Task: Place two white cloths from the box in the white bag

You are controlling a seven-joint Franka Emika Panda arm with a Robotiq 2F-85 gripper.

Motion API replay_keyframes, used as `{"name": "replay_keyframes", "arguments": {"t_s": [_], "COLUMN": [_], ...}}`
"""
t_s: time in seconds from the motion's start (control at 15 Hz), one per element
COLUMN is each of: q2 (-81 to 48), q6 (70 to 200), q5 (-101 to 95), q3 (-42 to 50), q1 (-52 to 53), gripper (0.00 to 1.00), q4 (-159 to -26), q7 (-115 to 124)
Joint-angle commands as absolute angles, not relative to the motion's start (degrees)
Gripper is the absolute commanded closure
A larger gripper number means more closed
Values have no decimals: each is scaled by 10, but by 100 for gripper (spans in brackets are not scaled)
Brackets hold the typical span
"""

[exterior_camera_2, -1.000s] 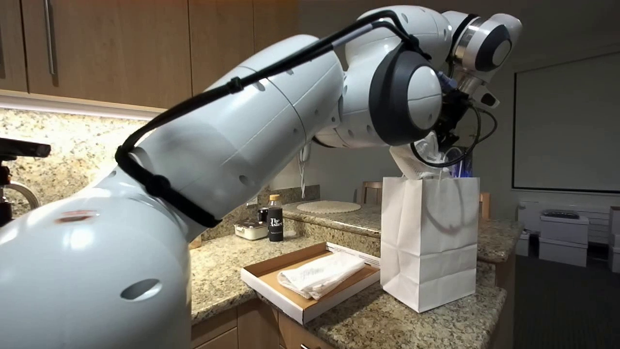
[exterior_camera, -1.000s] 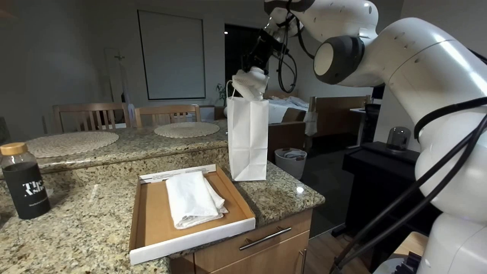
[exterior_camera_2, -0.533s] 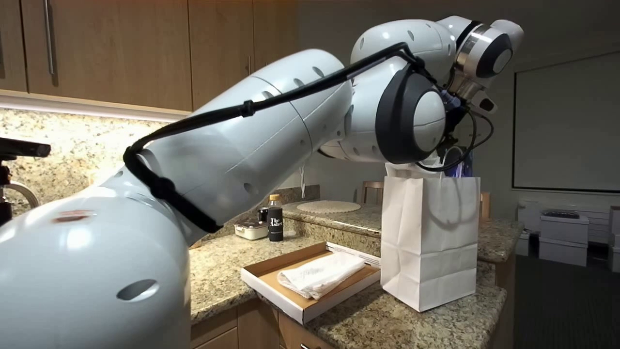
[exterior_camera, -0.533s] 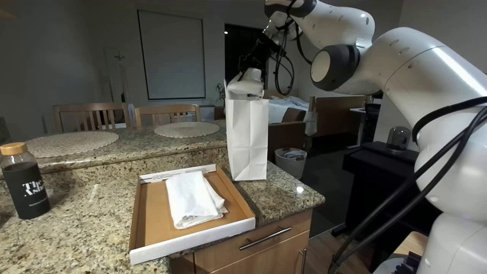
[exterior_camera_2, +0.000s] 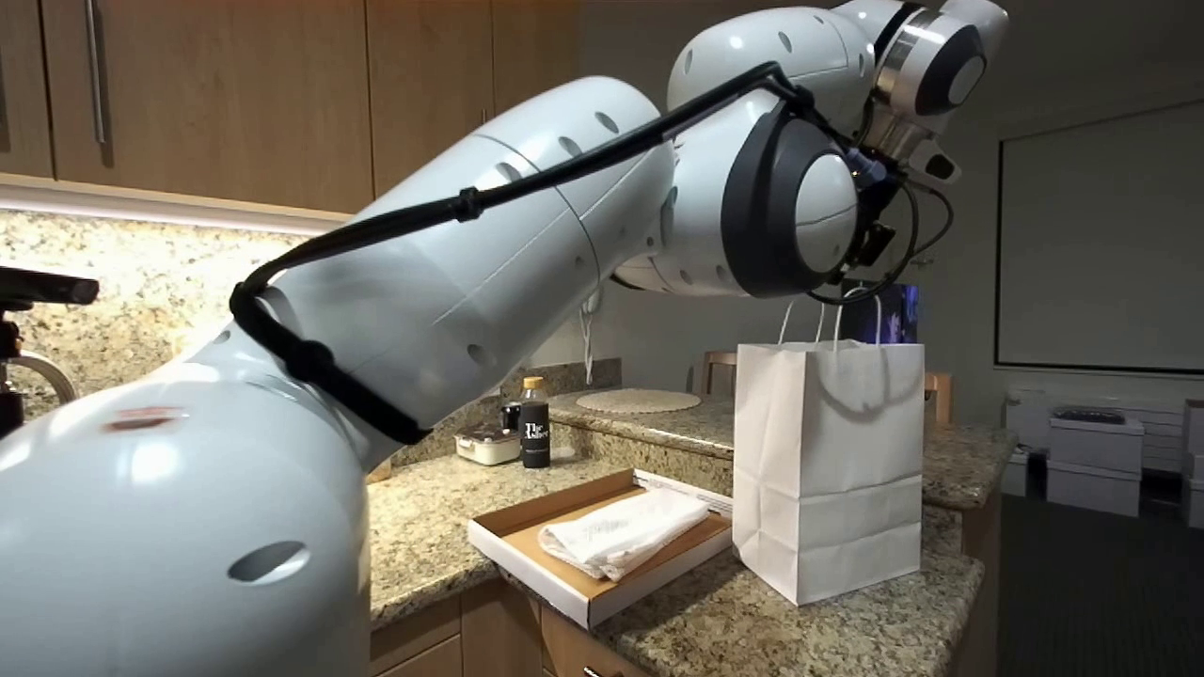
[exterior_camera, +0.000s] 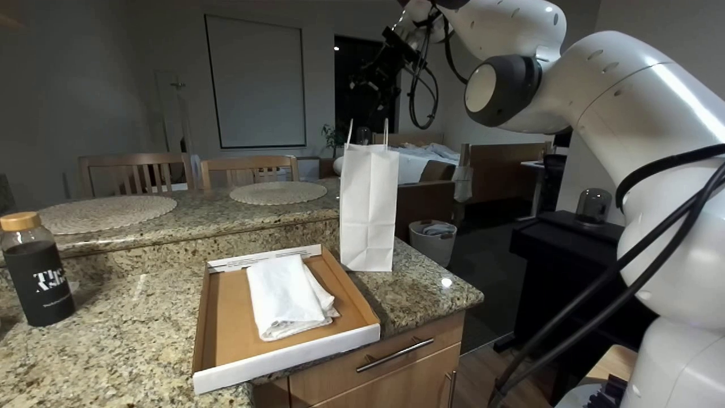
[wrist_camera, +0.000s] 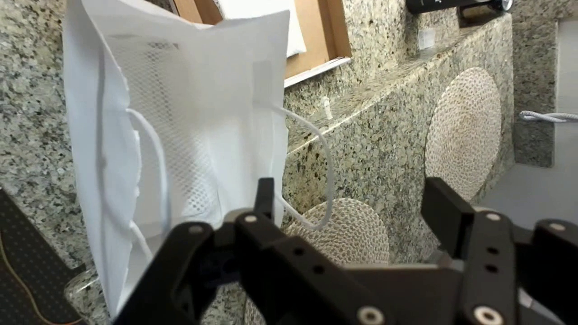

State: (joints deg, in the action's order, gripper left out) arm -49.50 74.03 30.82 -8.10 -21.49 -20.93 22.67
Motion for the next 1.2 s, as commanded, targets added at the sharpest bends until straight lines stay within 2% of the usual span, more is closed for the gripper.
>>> {"name": "replay_keyframes", "arguments": {"t_s": [0.0,0.73,1.13], "q2": [-452,-372,-389], "q6": [729,606,573], "q5": [269,36,-23], "q3": [-78,7,3], "q1": [-205,-14,95], "gripper": [0,0,0], "q4": [-233,-230,-223], "q7": [244,183,107]}}
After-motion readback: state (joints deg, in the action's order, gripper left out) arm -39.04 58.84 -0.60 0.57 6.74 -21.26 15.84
